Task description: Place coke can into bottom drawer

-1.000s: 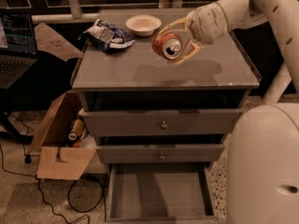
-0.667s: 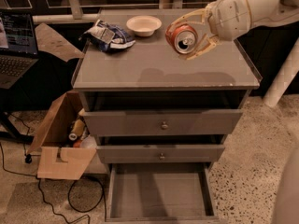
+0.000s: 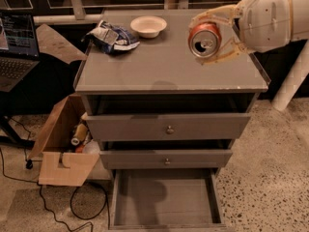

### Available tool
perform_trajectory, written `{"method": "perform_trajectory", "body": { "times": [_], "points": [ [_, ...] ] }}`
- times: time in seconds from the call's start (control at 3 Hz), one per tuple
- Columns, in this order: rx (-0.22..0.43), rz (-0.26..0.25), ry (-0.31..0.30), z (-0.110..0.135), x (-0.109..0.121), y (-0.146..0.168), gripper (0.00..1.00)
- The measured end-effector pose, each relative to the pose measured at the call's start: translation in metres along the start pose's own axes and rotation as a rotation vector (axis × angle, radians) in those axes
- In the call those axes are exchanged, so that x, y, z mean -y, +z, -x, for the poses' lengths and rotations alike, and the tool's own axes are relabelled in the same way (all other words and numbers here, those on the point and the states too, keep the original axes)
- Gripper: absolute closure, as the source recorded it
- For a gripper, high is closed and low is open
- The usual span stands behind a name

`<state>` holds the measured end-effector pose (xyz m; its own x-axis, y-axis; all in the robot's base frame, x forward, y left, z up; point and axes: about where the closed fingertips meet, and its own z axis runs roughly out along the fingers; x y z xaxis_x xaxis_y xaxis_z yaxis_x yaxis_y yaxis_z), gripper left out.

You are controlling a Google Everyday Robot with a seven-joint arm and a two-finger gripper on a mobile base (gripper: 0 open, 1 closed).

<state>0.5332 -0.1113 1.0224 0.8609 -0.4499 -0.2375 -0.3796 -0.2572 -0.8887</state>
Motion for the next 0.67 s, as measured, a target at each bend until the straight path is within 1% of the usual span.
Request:
{"method": "perform_trajectory", "body": {
  "times": [0.33,0.67],
  "points": [
    [-0.051,-0.004,0.059,-0.0145,-0.0241,0.0155,1.0],
    [-0.052,0.0,0.049,-0.01,-0.0247,0.019,1.0]
  ]
}}
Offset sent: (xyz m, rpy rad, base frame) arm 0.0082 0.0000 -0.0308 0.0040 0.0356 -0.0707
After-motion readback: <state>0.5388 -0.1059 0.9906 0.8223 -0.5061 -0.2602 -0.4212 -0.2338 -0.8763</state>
